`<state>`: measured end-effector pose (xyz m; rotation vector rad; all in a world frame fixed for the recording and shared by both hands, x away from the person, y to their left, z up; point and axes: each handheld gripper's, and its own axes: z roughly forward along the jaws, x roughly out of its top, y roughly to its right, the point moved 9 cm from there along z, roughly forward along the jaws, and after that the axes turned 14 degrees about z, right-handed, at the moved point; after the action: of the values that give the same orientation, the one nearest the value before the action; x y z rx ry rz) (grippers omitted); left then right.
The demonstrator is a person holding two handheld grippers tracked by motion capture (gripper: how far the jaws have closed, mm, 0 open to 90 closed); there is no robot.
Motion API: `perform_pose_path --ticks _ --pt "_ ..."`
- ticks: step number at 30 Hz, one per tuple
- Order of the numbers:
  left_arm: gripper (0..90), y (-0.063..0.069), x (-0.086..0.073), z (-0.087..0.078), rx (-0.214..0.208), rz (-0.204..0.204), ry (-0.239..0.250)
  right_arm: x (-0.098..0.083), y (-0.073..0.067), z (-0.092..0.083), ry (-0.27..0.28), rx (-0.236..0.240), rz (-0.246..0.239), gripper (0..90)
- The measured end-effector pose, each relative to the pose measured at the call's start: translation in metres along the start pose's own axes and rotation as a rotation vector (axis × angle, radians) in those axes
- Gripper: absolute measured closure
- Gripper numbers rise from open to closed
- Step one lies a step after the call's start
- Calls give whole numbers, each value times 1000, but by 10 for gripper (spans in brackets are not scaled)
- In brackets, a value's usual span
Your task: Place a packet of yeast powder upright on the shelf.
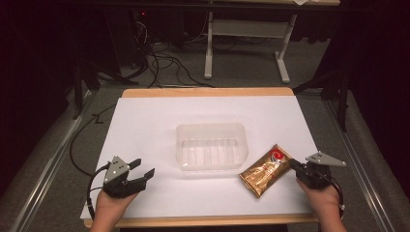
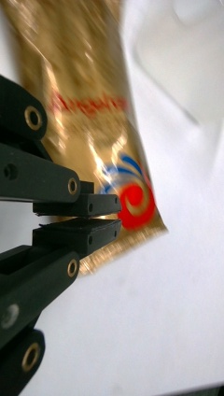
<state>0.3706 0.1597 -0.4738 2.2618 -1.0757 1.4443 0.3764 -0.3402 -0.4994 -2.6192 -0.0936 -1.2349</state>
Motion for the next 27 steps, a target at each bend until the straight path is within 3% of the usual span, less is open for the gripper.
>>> perform_pose_path --ticks 3,6,10,11,13,18,23,27 --pt "379 -1 -4 -6 16 -2 -8 12 8 14 15 -9 51 838" --pt "379 -3 -9 -13 39 -10 -11 19 11 29 7 7 105 696" --pt "375 -6 -14 -21 61 -23 -20 21 4 42 -35 91 187 479" --pt "375 -7 -15 -22 64 -27 -21 20 2 44 -49 99 185 462" --pt "375 -6 -16 -24 67 -30 -22 20 2 46 -46 84 165 456" --pt "375 -2 -17 -24 57 -19 -27 16 5 51 -79 99 196 475" --pt "371 -1 -16 -20 46 -8 -32 4 -1 50 -127 156 198 614" --pt "368 1 -13 -16 35 7 -30 -1 -6 46 -132 160 169 666"
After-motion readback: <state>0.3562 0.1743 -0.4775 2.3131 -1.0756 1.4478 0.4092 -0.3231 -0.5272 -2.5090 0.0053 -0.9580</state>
